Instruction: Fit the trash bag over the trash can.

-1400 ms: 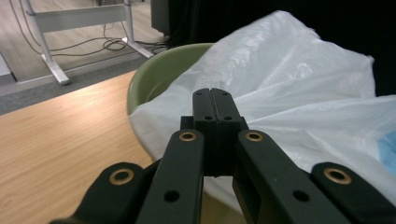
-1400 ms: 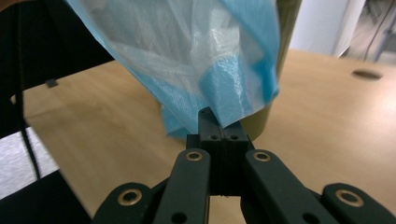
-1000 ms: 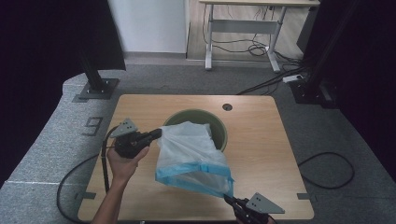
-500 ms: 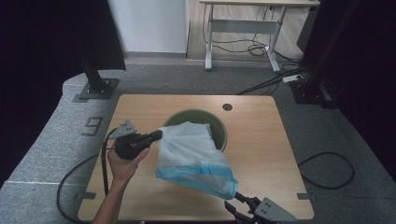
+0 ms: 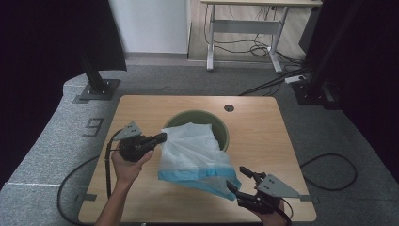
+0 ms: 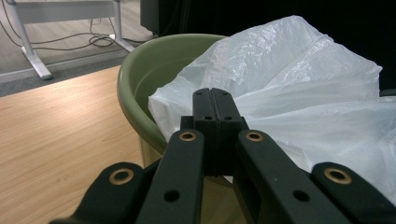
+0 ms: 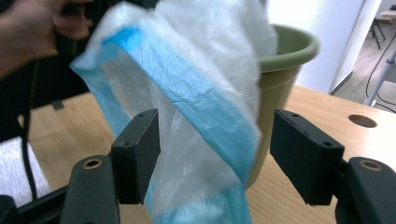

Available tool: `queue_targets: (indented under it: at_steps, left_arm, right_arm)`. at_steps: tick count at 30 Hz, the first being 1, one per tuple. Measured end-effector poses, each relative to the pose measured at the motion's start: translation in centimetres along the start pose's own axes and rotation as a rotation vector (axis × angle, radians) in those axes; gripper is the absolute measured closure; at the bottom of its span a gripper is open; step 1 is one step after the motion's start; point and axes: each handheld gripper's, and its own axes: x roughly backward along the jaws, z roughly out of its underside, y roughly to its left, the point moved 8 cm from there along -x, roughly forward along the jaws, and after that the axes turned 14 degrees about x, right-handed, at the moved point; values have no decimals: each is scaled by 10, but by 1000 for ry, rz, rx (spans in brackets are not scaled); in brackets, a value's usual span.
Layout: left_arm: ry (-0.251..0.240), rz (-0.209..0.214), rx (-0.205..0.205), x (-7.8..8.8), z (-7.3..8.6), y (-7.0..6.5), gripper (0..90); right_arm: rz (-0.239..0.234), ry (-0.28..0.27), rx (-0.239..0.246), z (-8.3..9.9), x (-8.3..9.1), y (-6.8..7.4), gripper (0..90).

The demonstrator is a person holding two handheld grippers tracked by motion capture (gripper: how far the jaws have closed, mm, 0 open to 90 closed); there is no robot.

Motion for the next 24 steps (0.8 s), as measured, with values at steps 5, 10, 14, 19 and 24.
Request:
queue_targets:
  at_steps: [5,10,14,19,24]
  left_arm:
    - [3,0,-1,1,0,1,900]
    - [7,5,-4,-1,1,-1,900]
    - [6,12,-5,-2,1,-4,900]
    - [7,21,-19,-1,1,-10,900]
    - [2,12,-37,4,-3,-20,708]
  right_arm:
    - [48,-20,33,-1,-17,-6,602]
    - [70,-82,27,-15,-12,-18,858]
    - [67,-94,36,-28,-10,-22,887]
    - [57,-100,47,-42,-16,-24,888]
    - [52,-95,46,-49,-21,-26,888]
